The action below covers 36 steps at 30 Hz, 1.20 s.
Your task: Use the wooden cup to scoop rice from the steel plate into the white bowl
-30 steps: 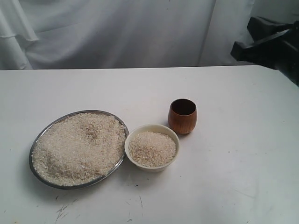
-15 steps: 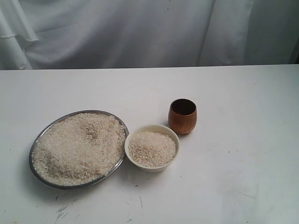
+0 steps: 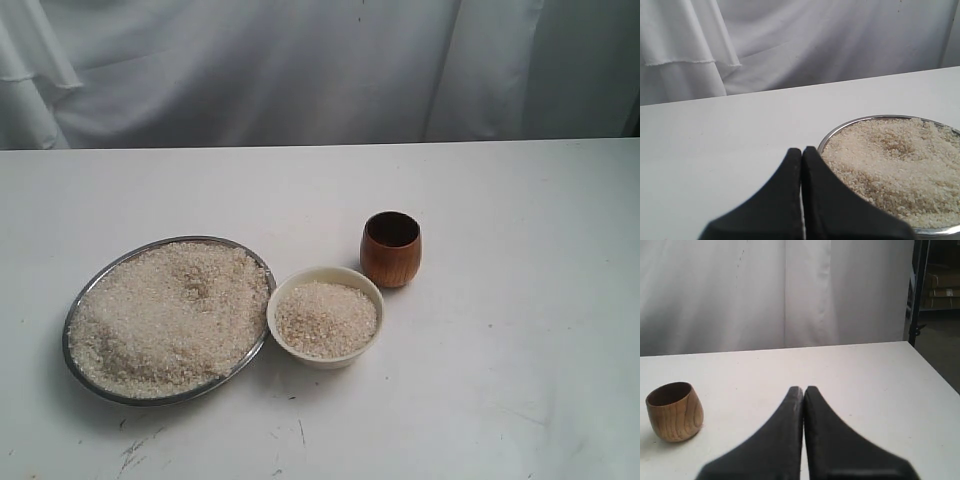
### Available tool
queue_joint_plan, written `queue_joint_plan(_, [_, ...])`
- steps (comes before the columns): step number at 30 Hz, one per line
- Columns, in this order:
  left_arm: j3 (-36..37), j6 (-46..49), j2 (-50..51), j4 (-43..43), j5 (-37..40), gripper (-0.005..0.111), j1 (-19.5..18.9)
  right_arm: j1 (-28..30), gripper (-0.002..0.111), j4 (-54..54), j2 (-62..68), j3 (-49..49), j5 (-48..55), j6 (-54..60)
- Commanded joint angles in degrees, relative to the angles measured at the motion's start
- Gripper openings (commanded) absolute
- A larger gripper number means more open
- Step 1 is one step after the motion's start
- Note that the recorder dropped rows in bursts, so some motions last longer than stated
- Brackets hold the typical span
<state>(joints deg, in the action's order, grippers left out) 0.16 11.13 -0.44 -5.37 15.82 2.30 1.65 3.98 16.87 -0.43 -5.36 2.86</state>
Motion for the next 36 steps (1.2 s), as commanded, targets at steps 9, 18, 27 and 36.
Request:
queue_joint_plan(9, [-0.2,-0.1,0.4,-0.1,-0.6,0.0,0.4,1.0,0.0,-3.3,-16.9,0.4,24.9,-0.1])
queue_joint_plan(18, [-0.2,-0.1,0.4,-0.1,-0.6,0.0,0.4,5.5,0.0,-3.3,-16.9,0.4,25.1,-1.1])
queue_joint_plan(27, [-0.2,-0.4,0.4,-0.1,-0.6,0.0,0.4,5.5,0.0,-3.3,-16.9,0.4,25.1,-2.1])
queue_joint_plan(36, [-0.2,-0.1,0.4,-0.1,-0.6,0.0,0.4,5.5,0.0,-3.3,-16.9,0.4,25.1,-2.1])
